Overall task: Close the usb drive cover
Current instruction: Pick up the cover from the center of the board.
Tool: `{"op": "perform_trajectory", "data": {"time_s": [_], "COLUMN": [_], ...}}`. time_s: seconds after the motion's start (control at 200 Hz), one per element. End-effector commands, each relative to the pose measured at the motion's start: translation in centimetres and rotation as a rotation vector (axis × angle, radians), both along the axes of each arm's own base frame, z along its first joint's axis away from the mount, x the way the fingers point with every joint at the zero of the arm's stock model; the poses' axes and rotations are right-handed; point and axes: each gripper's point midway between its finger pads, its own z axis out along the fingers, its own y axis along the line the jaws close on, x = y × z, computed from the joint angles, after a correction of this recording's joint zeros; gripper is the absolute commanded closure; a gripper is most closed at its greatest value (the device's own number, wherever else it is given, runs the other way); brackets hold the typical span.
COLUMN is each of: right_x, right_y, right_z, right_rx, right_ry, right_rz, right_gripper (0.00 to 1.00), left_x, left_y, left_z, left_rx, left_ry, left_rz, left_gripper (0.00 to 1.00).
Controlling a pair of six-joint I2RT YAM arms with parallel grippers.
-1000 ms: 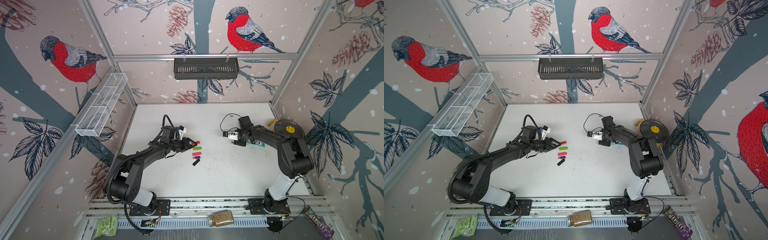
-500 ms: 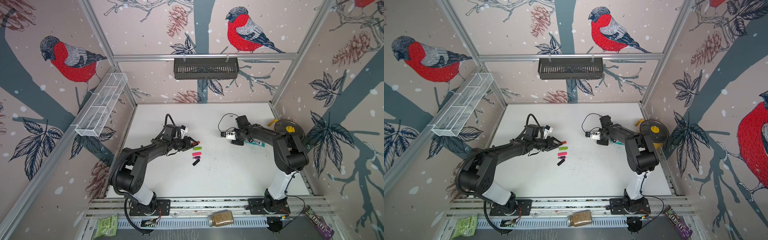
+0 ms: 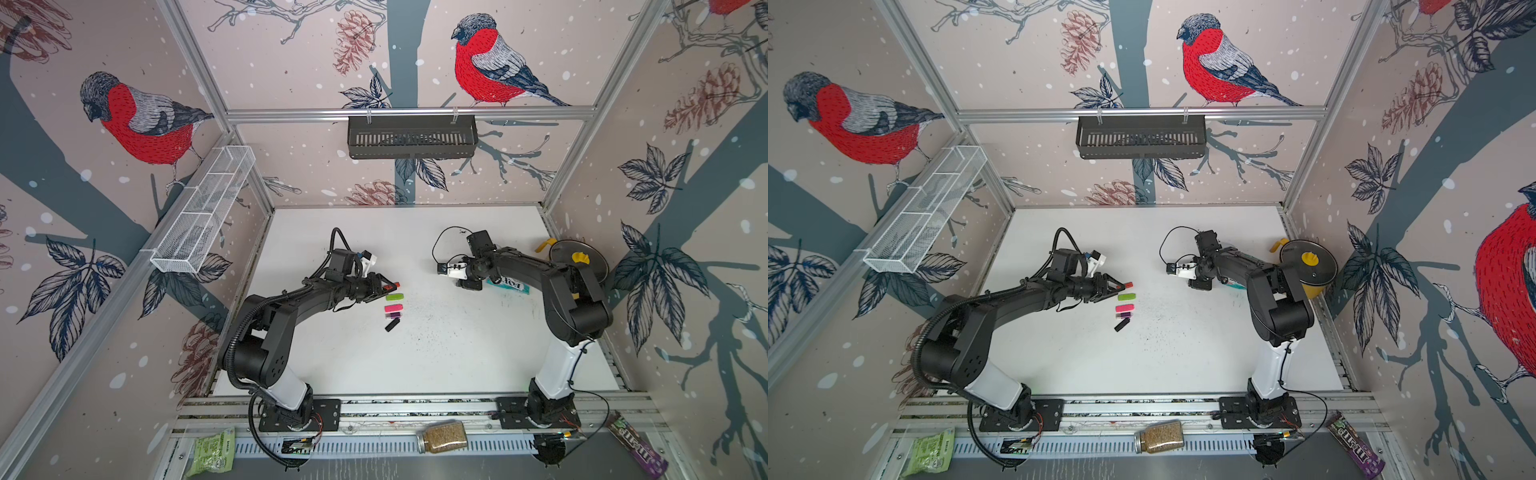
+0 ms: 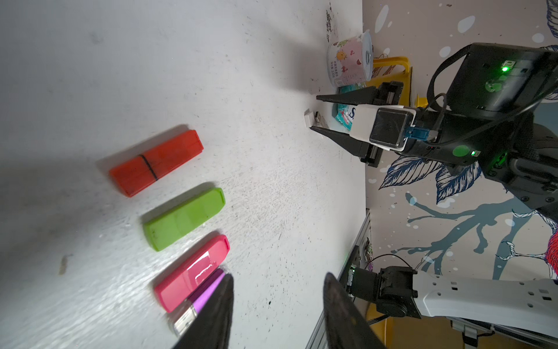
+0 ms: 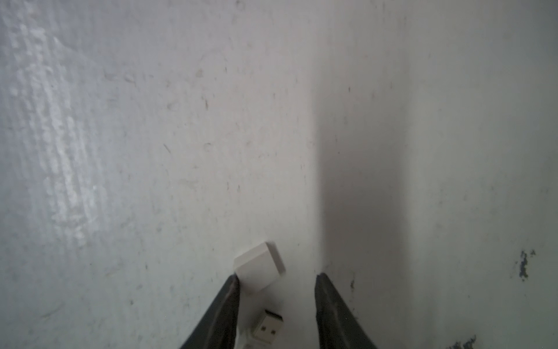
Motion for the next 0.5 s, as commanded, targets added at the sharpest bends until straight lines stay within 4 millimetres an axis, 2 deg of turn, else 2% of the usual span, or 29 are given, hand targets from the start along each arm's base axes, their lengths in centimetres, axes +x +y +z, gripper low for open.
{"op": "perform_trajectory", "data": {"time_s": [0.0, 0.14, 0.495], "right_x": [-2.37, -2.37, -3.19], "right_y": [-0.37, -0.32, -0.97], "right_z": [-1.66, -2.09, -2.28], "right_rx": [-0.032, -0.038, -0.017], "right_ry": [0.102, 0.118, 0.203], "right_rz": [0.004, -0.004, -0.068], "right_gripper": [0.56, 0.61, 0.63], "left_x": [0.06, -0.07, -0.28], "left_y": [-0.23, -0.25, -0.10], "left_z": [0.40, 0.47, 0.62], "left_rx": [-0.016, -0.018, -0.016], "left_ry": [-0.021, -0.022, -0.028], "left_rz": [-0.013, -0.013, -0.008], "left_gripper": [0.52, 0.52, 0.52]}}
